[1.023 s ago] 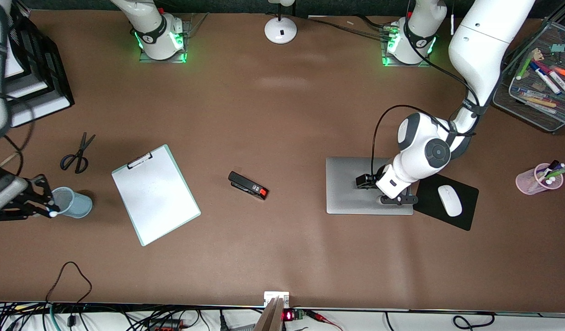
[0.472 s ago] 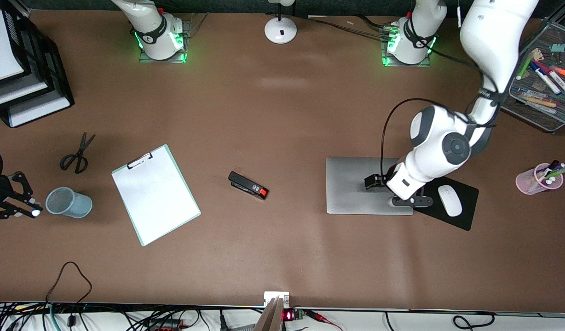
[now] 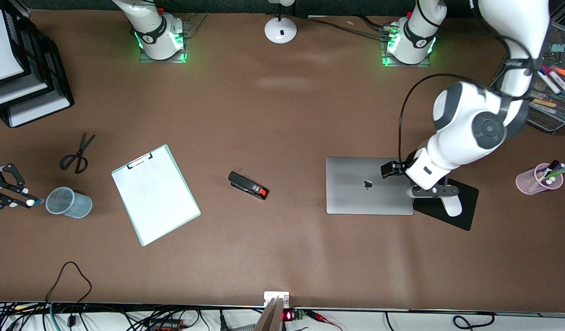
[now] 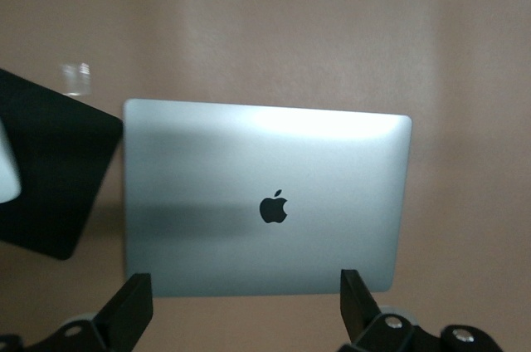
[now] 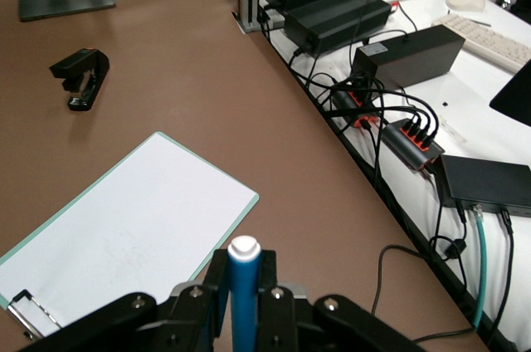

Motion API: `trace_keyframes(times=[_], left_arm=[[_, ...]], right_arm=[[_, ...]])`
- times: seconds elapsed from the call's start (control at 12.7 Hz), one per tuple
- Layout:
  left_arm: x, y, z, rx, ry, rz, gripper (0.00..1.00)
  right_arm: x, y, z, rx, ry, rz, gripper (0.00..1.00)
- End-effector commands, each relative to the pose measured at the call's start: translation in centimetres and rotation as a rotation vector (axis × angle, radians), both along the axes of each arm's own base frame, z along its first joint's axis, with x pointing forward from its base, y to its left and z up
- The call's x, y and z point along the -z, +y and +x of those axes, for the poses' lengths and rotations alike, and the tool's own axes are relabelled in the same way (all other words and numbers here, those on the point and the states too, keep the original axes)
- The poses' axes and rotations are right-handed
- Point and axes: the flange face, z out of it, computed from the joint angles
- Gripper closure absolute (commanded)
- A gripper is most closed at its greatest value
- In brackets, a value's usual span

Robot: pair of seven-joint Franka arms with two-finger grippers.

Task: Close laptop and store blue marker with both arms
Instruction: 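Raise the left gripper off the laptop while the right gripper nears the cup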

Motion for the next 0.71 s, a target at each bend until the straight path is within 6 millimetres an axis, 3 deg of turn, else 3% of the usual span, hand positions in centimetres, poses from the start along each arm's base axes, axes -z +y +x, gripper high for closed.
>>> trace_keyframes(times=[0.0, 0.47, 0.63], left_arm=[[-4.0, 1.3, 0.3, 0.006, -0.001, 0.031, 0.0], [-12.6, 2.4, -0.9, 0.051, -0.019, 0.181, 0.0], [-16.1, 2.7, -1.1, 0.072, -0.011, 0.257, 0.0]], right_arm=[[1.9, -1.7, -0.6, -0.037, -0.063, 0.072, 0.99], [3.4, -3.3, -1.6, -0.138, -0.142, 0.085, 0.99], [4.9, -3.5, -1.8, -0.215, -0.191, 0.059, 0.99]])
